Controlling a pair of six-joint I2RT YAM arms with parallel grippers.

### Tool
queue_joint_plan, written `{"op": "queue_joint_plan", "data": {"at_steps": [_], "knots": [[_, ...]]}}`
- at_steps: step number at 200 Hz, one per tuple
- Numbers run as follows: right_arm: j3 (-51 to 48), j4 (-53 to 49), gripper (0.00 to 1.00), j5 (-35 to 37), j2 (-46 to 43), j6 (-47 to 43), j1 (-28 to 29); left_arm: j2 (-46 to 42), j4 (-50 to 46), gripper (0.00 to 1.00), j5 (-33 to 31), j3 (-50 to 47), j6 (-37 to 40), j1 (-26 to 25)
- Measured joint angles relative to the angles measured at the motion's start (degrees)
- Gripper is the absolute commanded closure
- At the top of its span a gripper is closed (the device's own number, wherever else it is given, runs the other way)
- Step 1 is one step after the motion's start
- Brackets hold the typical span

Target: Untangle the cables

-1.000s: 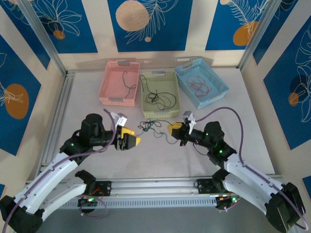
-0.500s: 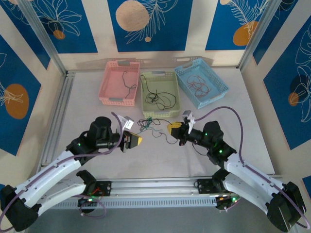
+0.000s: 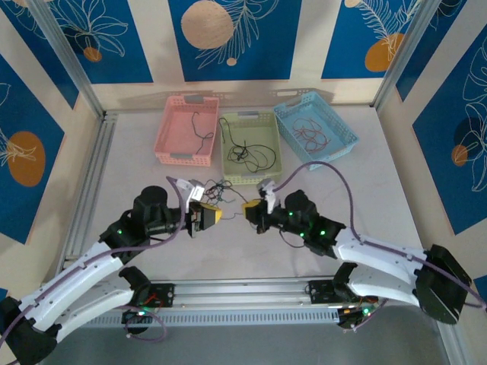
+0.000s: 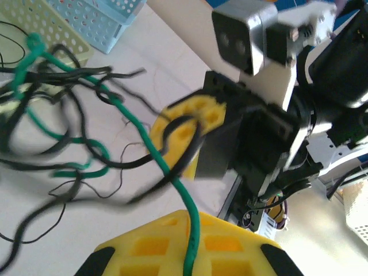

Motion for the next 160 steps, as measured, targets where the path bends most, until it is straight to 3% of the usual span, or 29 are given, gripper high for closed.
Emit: {"op": "queue_joint_plan", "data": {"at_steps": [29, 117, 160], "knots": [[1.20, 0.94, 1.00, 2.23, 3.28, -4.20, 5.11, -0.85, -0.46, 1.00, -1.88, 0.00, -0.96, 0.00], [2.19, 1.57, 1.00, 4.92, 11.76, -13.09, 10.56, -6.71, -2.75, 1.00, -11.76, 2.29, -7.06, -0.02], [2.32, 1.64, 1.00, 7.28, 7.98, -13.38, 10.86, -6.71, -5.40, 1.00, -13.25, 4.94, -7.26, -0.02]]}}
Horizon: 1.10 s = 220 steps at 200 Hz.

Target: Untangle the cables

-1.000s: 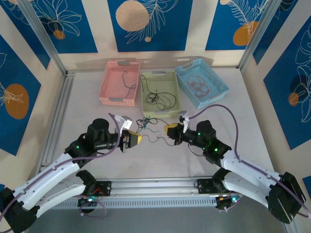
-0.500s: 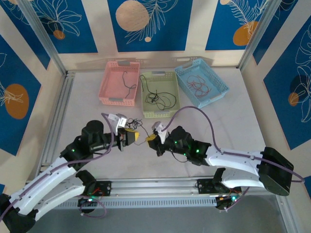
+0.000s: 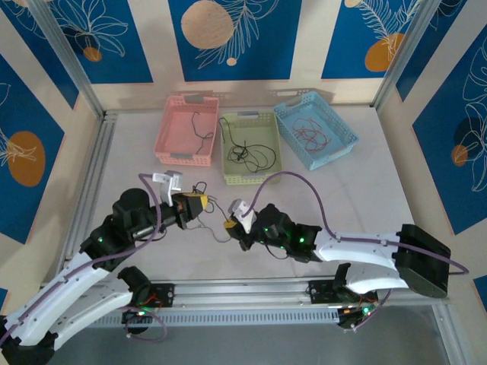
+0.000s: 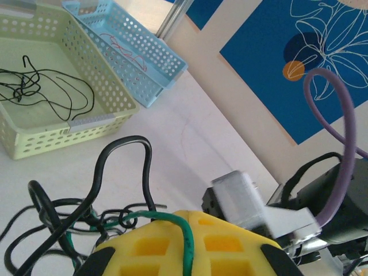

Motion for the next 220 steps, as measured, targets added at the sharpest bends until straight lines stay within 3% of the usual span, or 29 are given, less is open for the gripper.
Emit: {"op": "queue_joint_plan", "data": {"at_steps": [33, 66, 154, 197, 220], "knots": [[0.00, 0.02, 1.00, 0.00, -7.37, 2.19, -0.76, 1.09, 1.31, 1.00, 0.52, -1.57, 0.02, 0.02], [-0.02, 0.02, 1.00, -0.68, -12.02, 6.58, -5.05, 3.02, 3.28, 1.00, 3.15, -6.14, -0.44, 0.00], [0.15, 0.17, 1.00, -2.16, -7.61, 10.67, -6.10, 8.04, 7.52, 1.00, 7.85, -7.48, -1.01, -0.11], [0.44, -0.22, 1.00, -3.48, -5.22, 9.16, -7.13, 5.75, 3.34, 1.00, 7.15, -2.78, 0.85, -0.11], [-1.46, 0.48, 0.54, -7.82, -7.67, 11.69, -13.55, 2.91, 2.40, 1.00, 6.99, 1.27, 1.88, -0.15]]}}
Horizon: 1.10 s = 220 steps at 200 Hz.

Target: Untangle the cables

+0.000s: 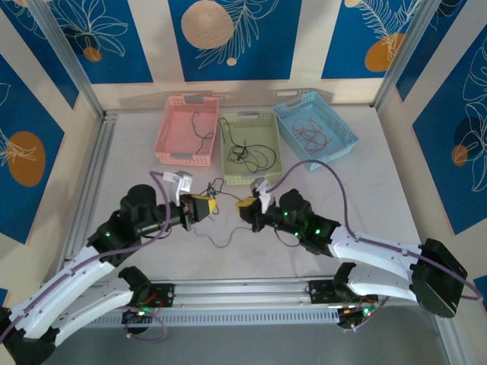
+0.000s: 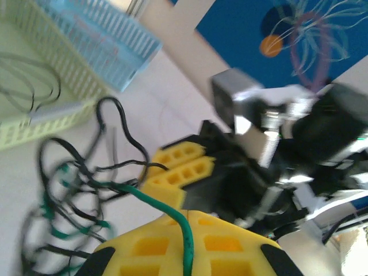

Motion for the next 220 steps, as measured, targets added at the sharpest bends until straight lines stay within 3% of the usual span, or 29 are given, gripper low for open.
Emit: {"op": "queue_joint_plan", "data": {"at_steps": [10, 36, 83, 176, 220], "knots": [[-0.04, -0.50, 0.41, -0.72, -1.09, 0.79, -2.10, -0.42, 0.02, 1.00, -0.24, 1.49, 0.02, -0.04], [0.11, -1.95, 0.27, -2.05, -5.33, 0.17, -2.36, -0.85, 0.07, 1.00, -1.77, 3.89, -0.15, -0.04], [-4.39, 3.80, 0.27, -7.37, -12.28, 0.90, -6.27, -0.74, 3.10, 1.00, -2.84, 5.29, -3.58, -0.07], [-5.81, 18.03, 0.24, -16.33, 11.63, -3.30, -4.15, 0.00, 9.11, 1.00, -0.83, 7.67, -9.99, -0.07], [0.87, 24.33, 0.24, -19.54, 23.17, -7.08, -3.76, -0.04, 9.01, 1.00, 0.68, 9.18, -10.62, -0.07]]}}
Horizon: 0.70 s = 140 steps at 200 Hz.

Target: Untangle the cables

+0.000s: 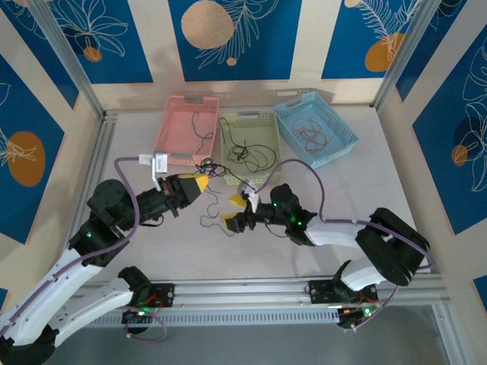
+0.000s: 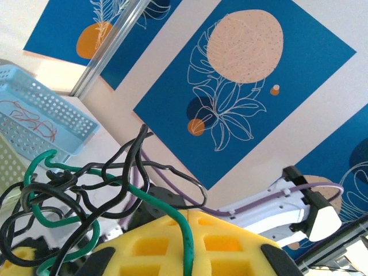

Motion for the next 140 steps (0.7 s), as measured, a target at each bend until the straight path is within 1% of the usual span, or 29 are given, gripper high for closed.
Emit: {"op": "queue_joint_plan", "data": {"at_steps": [29, 44, 78, 86, 103, 110, 140], "knots": [[6.67, 2.32, 0.26, -1.18, 5.40, -0.81, 0.33, -0.79, -0.28, 1.00, 0.50, 1.11, 0.02, 0.00], [9.01, 3.48, 0.32, -1.20, 7.80, -0.83, 0.39, -1.27, -0.74, 1.00, 0.66, 1.44, 0.02, 0.00], [12.11, 4.63, 0.55, -3.19, 12.04, -0.70, 0.28, -2.67, -1.07, 1.00, 1.11, 1.64, -0.04, 0.00], [12.55, 4.76, 0.64, -3.89, 12.61, -0.83, 0.35, -2.95, -1.09, 1.00, 1.25, 1.66, -0.20, 0.00], [13.44, 4.79, 0.91, -5.35, 13.53, -0.76, 0.46, -3.17, -1.14, 1.00, 1.44, 1.66, -0.31, 0.00], [13.64, 4.79, 1.00, -5.75, 13.77, -0.76, 0.55, -3.28, -1.22, 1.00, 1.44, 1.66, -0.37, 0.00], [12.81, 5.05, 1.00, -4.94, 13.29, -0.66, 0.22, -4.11, -2.34, 1.00, 1.40, 1.66, -0.33, 0.00]]}}
